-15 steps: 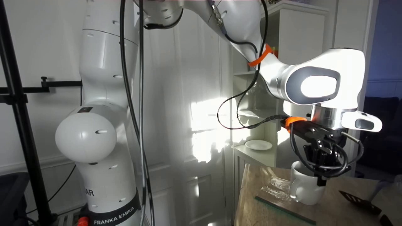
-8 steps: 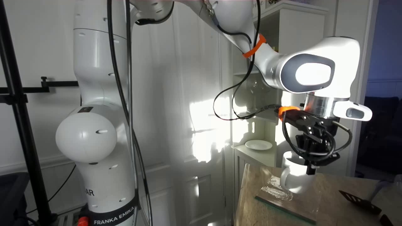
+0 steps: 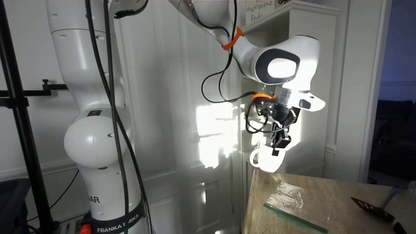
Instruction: Move the mug to the first shelf from the bottom
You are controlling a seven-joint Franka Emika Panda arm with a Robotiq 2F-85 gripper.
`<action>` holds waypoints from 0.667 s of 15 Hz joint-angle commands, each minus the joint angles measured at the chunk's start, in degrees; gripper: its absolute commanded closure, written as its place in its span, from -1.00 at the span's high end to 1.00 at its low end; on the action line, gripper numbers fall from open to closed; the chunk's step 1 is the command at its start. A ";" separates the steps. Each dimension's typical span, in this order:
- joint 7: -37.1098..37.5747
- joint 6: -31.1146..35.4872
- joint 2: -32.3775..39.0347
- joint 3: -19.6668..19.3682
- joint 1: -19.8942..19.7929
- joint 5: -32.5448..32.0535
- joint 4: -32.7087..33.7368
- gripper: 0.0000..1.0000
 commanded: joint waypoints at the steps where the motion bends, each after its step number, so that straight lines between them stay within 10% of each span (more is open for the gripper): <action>1: 8.71 10.18 -3.83 3.53 3.36 7.20 -7.77 -0.95; 6: 15.92 27.42 -1.29 10.02 9.90 17.30 -13.24 -0.95; 10: 14.19 24.37 0.39 10.35 10.40 14.78 -12.47 -0.81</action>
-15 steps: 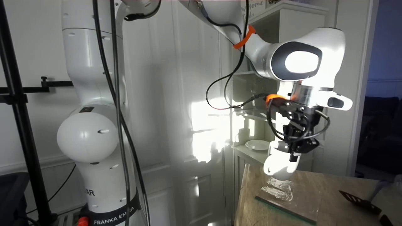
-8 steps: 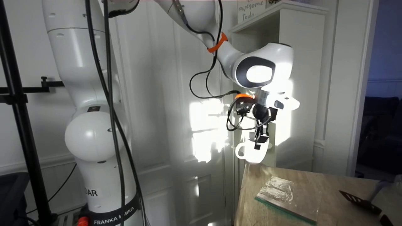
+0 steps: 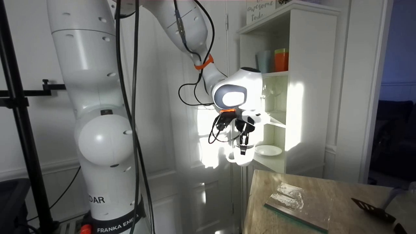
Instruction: Move the mug to the first shelf from the bottom
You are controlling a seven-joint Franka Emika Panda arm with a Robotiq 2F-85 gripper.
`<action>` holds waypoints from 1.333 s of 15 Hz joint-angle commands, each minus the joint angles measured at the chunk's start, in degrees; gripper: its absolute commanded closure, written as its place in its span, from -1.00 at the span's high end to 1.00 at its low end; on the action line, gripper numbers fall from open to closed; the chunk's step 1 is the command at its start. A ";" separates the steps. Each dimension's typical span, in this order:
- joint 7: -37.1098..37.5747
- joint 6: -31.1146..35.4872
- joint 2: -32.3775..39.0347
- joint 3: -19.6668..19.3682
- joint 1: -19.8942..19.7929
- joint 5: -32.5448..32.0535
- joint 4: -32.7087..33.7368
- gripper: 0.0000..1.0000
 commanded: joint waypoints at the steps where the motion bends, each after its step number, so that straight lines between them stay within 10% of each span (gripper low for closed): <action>1: 0.14 -0.15 0.12 -0.15 -0.23 -0.17 0.07 -0.81; 13: -0.10 -0.15 0.27 -0.89 -0.90 -0.21 0.15 -0.95; 20: 18.05 8.57 5.85 4.61 4.49 -4.52 2.26 -0.95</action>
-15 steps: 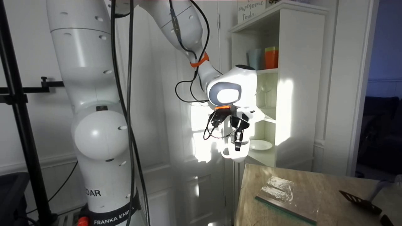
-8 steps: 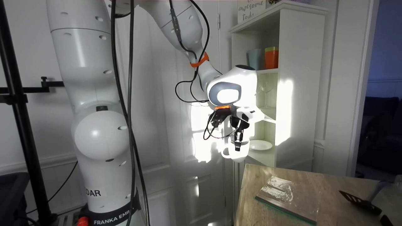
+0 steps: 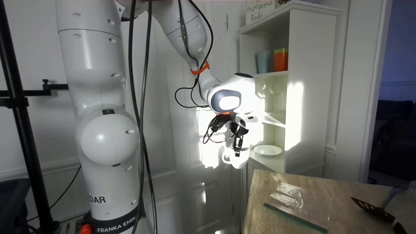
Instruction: Move the mug to the first shelf from the bottom
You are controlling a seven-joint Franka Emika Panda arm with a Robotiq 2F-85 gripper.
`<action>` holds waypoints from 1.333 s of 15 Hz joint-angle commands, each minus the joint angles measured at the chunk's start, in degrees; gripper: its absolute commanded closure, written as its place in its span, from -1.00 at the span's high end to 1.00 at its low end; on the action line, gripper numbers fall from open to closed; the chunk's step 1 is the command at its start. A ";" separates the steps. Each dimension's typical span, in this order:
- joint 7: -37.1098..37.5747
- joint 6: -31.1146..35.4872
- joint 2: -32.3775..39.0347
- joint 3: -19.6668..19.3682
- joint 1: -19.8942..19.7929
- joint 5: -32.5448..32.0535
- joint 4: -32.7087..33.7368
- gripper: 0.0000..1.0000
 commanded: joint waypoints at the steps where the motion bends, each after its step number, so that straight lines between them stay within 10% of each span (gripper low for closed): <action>1: 12.95 6.71 4.04 2.11 3.11 -4.04 2.98 -0.95; 11: 54.15 14.10 13.45 -4.94 11.27 -18.12 12.63 -0.95; 17: 77.51 14.47 20.01 -22.37 27.21 -29.65 19.92 -0.95; 20: 84.37 13.25 22.03 -24.95 28.89 -32.46 22.62 -0.95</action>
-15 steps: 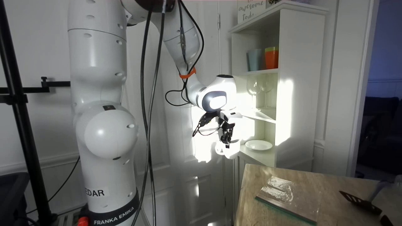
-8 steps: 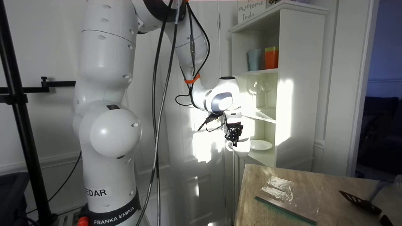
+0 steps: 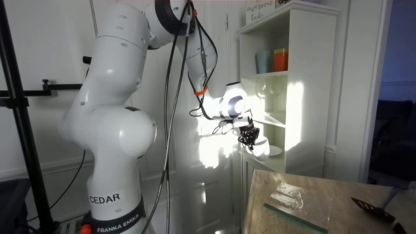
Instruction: Move the mug to the first shelf from the bottom
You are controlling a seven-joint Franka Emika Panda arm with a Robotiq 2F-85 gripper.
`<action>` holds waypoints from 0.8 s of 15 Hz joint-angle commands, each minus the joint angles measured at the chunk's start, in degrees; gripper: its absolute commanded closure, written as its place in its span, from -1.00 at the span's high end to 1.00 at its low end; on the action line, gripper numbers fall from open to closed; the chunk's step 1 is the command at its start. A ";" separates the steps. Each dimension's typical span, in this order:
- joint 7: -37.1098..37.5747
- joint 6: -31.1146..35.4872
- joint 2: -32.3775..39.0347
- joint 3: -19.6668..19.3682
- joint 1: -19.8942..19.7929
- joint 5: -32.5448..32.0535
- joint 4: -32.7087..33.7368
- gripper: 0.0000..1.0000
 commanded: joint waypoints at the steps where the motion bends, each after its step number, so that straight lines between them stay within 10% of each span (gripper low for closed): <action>1: 9.27 -1.28 2.59 -3.18 2.10 -4.95 4.55 -0.95; 12: 9.89 -1.20 7.33 -1.30 -1.76 -7.11 8.78 -0.95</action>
